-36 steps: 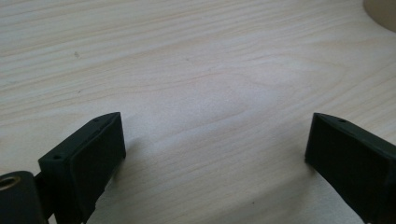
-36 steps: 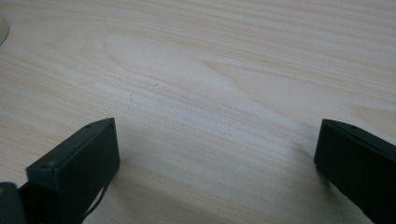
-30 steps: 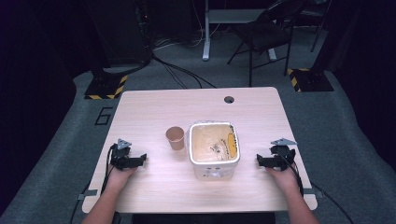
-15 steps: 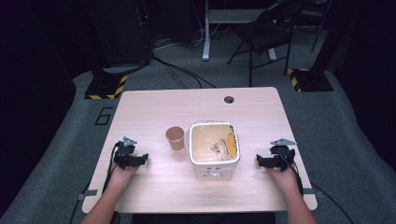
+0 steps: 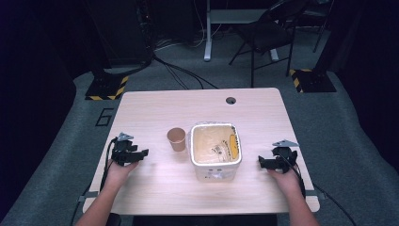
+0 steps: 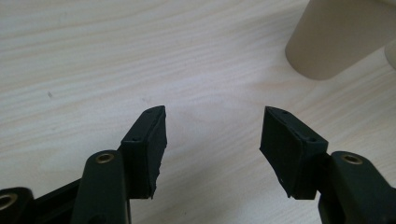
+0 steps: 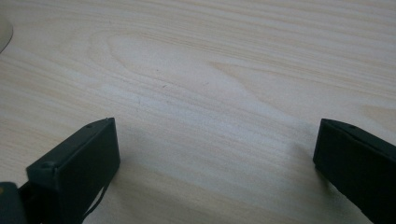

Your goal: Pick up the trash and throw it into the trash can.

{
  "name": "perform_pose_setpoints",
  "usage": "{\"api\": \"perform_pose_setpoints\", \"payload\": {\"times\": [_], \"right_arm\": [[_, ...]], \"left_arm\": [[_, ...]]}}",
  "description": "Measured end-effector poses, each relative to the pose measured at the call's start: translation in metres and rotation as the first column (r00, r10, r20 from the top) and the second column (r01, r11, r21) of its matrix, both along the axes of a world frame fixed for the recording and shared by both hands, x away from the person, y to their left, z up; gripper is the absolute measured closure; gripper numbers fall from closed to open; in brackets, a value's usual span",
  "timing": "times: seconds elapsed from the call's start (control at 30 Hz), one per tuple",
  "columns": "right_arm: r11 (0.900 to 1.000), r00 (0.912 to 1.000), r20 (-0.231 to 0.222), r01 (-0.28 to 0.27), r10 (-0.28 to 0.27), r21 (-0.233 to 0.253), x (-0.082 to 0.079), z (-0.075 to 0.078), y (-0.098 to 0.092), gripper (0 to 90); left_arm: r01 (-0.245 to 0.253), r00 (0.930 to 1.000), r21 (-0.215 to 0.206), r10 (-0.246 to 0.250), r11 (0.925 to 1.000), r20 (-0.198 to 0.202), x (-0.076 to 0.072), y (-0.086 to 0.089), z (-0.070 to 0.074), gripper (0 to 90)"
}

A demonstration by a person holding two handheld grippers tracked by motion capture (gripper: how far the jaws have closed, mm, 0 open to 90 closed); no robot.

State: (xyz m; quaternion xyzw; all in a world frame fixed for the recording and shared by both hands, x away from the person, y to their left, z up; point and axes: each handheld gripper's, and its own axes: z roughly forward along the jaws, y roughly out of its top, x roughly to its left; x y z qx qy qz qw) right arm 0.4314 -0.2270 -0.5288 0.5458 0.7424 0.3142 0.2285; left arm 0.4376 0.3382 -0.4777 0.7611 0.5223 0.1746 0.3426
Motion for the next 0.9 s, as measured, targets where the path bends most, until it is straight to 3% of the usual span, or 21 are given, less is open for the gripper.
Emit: {"api": "perform_pose_setpoints", "payload": {"times": [0.27,0.67,0.9], "right_arm": [[1.000,1.0000,0.001,0.000,0.000,-0.003,0.000,0.000,0.000,0.0],[1.000,1.0000,0.001,-0.001,0.001,-0.003,-0.001,0.000,0.000,0.0],[1.000,1.0000,0.002,-0.001,0.001,-0.002,-0.001,0.000,0.000,0.0]], "left_arm": [[0.037,0.9991,-0.065,-0.035,0.9972,0.023,0.005,-0.008,0.017,40.1],[0.121,0.9912,-0.068,-0.117,0.9904,0.062,0.013,-0.033,0.037,29.2],[0.144,0.9874,-0.065,-0.139,0.9875,0.076,0.020,-0.050,0.042,21.1]]}}
